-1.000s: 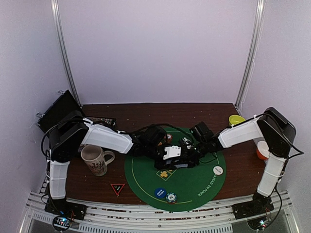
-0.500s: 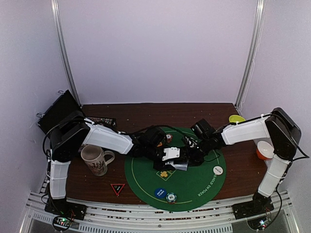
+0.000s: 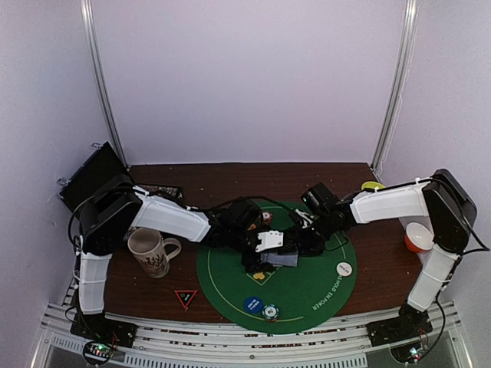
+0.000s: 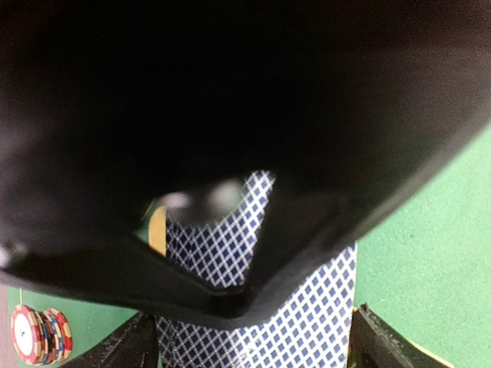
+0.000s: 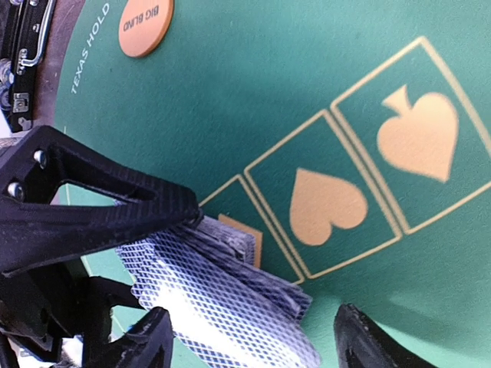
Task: Distribute texas hold em gaming equipment
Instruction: Place the poker card in the community card area, then adjust the poker card in the community card area.
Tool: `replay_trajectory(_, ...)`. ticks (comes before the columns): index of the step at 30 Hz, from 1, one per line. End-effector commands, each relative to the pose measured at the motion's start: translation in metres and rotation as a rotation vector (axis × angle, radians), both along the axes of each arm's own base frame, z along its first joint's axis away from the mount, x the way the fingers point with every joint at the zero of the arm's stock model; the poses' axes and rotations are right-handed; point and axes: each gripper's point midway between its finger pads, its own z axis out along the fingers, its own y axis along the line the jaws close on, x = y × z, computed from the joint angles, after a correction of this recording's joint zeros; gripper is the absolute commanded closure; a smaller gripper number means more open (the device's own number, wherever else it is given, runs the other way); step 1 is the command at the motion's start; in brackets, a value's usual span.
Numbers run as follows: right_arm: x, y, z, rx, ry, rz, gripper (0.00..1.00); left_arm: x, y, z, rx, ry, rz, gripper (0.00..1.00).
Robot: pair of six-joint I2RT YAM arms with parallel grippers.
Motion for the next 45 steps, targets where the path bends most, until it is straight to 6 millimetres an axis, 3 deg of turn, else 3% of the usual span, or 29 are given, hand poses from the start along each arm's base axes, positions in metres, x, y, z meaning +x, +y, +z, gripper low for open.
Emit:
replay_trajectory(1, 0.016, 0.001, 0.032, -0.007, -0.1, -0.002, 0.24, 0.004, -0.003, 0.024, -0.05, -0.031, 0.002, 0.1)
replay_trajectory(8, 0.025, -0.01, 0.052, -0.033, -0.157, -0.048, 0.23, -0.003, 0.0, 0.067, -0.099, -0.045, -0.024, 0.07)
replay_trajectory(11, 0.027, -0.011, 0.053, -0.035, -0.154, -0.055, 0.23, -0.006, 0.004, 0.064, -0.077, -0.039, -0.036, 0.06)
replay_trajectory(16, 0.027, -0.015, 0.048, -0.06, -0.139, -0.061, 0.23, 0.005, 0.009, 0.059, -0.04, -0.067, 0.018, 0.06)
replay_trajectory(21, 0.02, -0.031, 0.047, -0.105, -0.127, -0.107, 0.25, 0.021, 0.015, 0.107, -0.151, -0.018, 0.174, 0.09)
replay_trajectory(24, 0.007, -0.04, 0.037, -0.117, -0.092, -0.128, 0.28, 0.046, 0.043, 0.121, -0.182, 0.12, 0.367, 0.23)
replay_trajectory(27, -0.001, -0.04, 0.027, -0.097, -0.081, -0.134, 0.31, 0.073, 0.085, 0.099, -0.152, 0.266, 0.577, 0.41)
replay_trajectory(30, -0.001, -0.033, 0.022, -0.064, -0.073, -0.137, 0.35, 0.069, 0.105, 0.062, -0.057, 0.346, 0.64, 0.5)
replay_trajectory(32, -0.001, -0.029, 0.018, -0.057, -0.064, -0.134, 0.35, 0.062, 0.105, 0.047, -0.023, 0.395, 0.634, 0.53)
replay_trajectory(36, -0.001, -0.023, 0.008, -0.055, -0.05, -0.122, 0.36, 0.056, 0.104, 0.038, -0.004, 0.43, 0.627, 0.58)
replay_trajectory(45, 0.009, -0.006, 0.001, -0.037, -0.047, -0.105, 0.37, 0.034, 0.087, 0.002, 0.093, 0.443, 0.544, 0.6)
